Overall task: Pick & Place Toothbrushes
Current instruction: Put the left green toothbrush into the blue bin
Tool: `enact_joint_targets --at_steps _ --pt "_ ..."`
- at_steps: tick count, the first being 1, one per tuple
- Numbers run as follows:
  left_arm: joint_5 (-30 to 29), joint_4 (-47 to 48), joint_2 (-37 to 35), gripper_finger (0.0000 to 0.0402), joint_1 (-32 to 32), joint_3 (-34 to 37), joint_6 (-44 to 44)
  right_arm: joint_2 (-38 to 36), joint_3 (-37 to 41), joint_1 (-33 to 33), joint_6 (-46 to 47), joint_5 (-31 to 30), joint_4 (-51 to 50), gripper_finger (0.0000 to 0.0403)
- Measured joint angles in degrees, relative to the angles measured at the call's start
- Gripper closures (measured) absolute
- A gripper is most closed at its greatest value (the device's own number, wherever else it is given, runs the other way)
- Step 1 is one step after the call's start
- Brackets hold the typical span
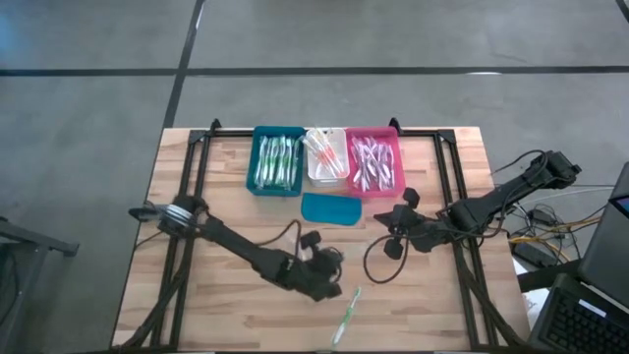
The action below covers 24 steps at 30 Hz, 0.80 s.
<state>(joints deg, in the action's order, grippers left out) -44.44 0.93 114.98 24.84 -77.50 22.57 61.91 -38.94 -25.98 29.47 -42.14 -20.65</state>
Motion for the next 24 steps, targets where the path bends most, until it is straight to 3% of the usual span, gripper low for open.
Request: enact_joint_targets --at_steps 6,12,20,24 --pt "-12.48 11.38 -10.89 0.037 -0.24 0.08 -3.32 0.02 0.89 -0.02 0.42 0.03 0.13 0.0394" --pt "-20.06 20.65 -21.7 0.0368 -2.09 1.48 -2.87 0.0 2.0 0.0 0.58 0.05 1.26 0.0394" --pt "-20.99 23.19 -36.7 0.0367 -9.74 9.81 1.32 0.0 2.45 0.0 0.33 0.03 2.74 0.0394" --pt "-17.78 23.2 -43.55 0.0366 -15.34 14.92 4.02 0.0 2.47 0.0 0.33 0.03 2.89 0.0394"
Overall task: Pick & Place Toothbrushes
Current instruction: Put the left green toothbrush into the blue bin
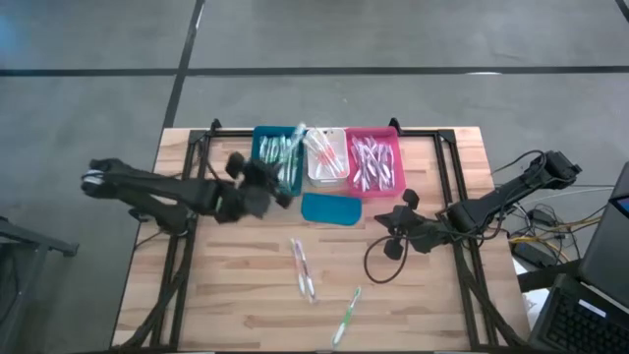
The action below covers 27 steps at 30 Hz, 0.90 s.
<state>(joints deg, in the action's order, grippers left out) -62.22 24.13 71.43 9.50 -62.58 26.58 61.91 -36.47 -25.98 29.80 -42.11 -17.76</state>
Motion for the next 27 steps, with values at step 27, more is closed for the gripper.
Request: enact_joint_targets --at_steps 27 --pt "23.75 -7.18 -6.77 0.0365 -27.63 21.08 12.29 0.0 0.16 0.0 -0.4 0.0 0.26 0.0394"
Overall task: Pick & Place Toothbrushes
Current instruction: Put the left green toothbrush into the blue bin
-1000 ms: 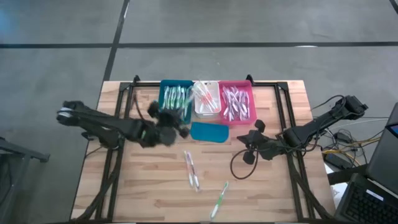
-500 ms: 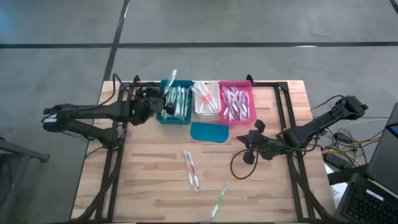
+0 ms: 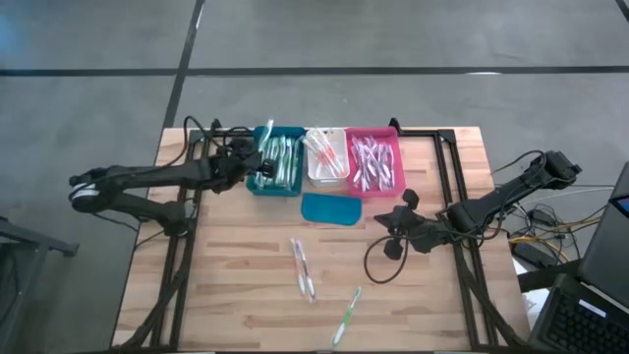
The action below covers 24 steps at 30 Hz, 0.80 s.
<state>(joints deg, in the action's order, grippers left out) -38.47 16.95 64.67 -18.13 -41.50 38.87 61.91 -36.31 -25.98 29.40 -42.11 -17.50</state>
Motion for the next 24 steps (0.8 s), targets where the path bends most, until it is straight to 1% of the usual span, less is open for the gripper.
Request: enact_joint_targets --at_steps 3,6,9,14,24 --pt "1.86 -5.6 0.67 0.0365 -0.32 2.69 1.31 0.0 0.02 0.0 0.01 -0.02 0.08 0.0394" --pt "2.05 -9.28 2.14 0.0365 -1.1 4.95 3.9 0.0 0.02 0.0 0.05 -0.02 0.13 0.0394" --pt "3.58 -10.06 4.93 0.0367 -2.32 5.36 5.97 0.0 0.02 0.0 0.07 -0.02 0.15 0.0394" --pt "6.37 -12.98 10.64 0.0368 -3.64 5.39 6.45 0.0 0.02 0.0 0.06 -0.02 0.21 0.0394" --pt "6.83 -15.66 19.39 0.0365 -4.44 5.39 10.19 0.0 0.02 0.0 0.01 -0.02 0.2 0.0394"
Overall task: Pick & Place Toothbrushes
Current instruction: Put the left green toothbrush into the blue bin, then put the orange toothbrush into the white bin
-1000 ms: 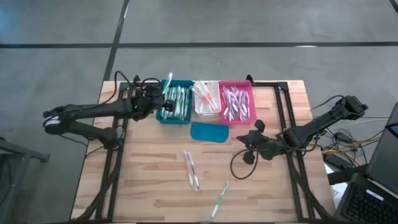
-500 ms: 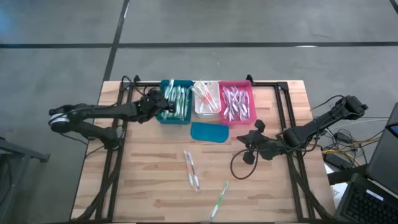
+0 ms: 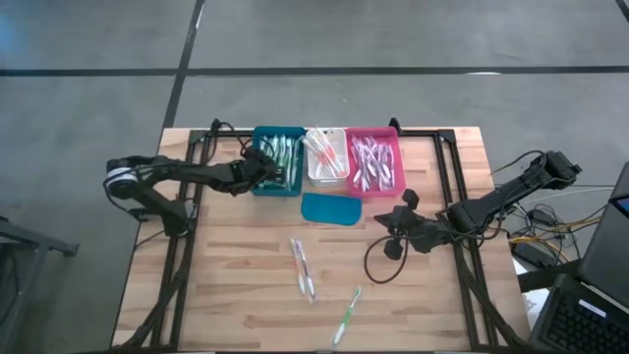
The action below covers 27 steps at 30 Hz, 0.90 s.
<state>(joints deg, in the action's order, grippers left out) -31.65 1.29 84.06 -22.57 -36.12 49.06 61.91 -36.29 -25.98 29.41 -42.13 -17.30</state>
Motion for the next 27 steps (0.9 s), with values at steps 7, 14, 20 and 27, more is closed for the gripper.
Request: enact_joint_targets --at_steps 7,14,20,27 --pt "0.31 -2.84 3.01 0.036 -0.26 0.0 -0.12 0.0 0.0 0.0 0.02 0.0 0.02 0.0394" --pt "0.71 -2.81 2.2 0.0312 -0.26 0.0 -0.97 0.0 0.0 0.0 0.02 0.0 0.0 0.0394" --pt "0.78 -2.64 0.3 0.0256 -0.24 0.0 -1.83 0.0 0.0 0.0 0.04 0.02 0.0 0.0394" --pt "4.19 -2.55 -4.79 0.0225 -0.24 -0.02 -6.11 0.0 0.0 0.0 0.07 0.02 0.0 0.0394"
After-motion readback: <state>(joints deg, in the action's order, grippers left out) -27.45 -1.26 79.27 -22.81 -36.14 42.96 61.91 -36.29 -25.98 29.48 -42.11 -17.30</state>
